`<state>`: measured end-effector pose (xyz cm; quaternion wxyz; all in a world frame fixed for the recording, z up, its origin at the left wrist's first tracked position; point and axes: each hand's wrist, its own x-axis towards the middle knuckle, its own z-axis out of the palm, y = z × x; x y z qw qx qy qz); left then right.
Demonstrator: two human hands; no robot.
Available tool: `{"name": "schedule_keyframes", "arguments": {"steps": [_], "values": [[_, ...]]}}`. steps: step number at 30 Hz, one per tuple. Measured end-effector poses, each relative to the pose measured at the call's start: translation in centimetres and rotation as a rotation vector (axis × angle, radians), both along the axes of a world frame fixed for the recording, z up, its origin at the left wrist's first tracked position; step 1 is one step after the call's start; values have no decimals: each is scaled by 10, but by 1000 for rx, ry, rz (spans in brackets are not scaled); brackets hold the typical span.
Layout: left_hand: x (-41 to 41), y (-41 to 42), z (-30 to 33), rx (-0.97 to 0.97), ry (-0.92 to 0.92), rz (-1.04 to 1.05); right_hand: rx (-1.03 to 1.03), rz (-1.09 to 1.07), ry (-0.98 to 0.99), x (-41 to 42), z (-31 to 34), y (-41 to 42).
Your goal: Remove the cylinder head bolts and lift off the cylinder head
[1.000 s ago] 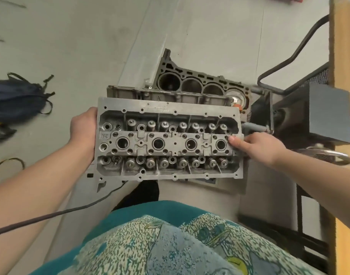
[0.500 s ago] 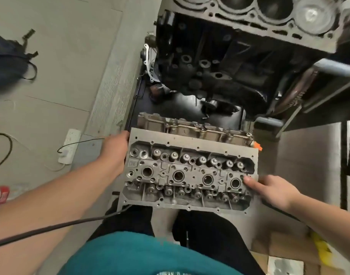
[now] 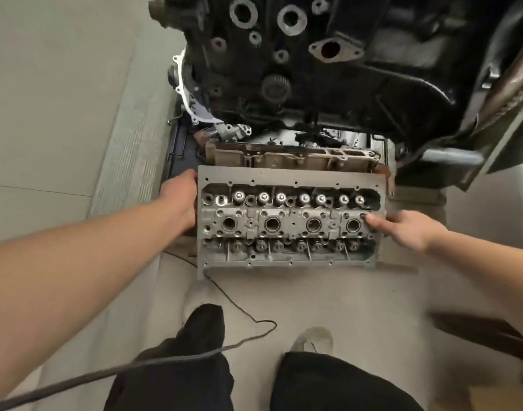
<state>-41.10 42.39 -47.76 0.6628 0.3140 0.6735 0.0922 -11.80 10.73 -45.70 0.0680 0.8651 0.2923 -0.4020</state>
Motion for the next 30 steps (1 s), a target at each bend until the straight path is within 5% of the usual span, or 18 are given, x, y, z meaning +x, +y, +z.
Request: {"name": "schedule_keyframes", "arguments": {"steps": [16,30], "values": [[35,47,-132,-100,-114,67,-60,19,-27,22,-139,44],[62,64,-148,-198,-91,-7,-113,-28,7,14,-154,66]]}}
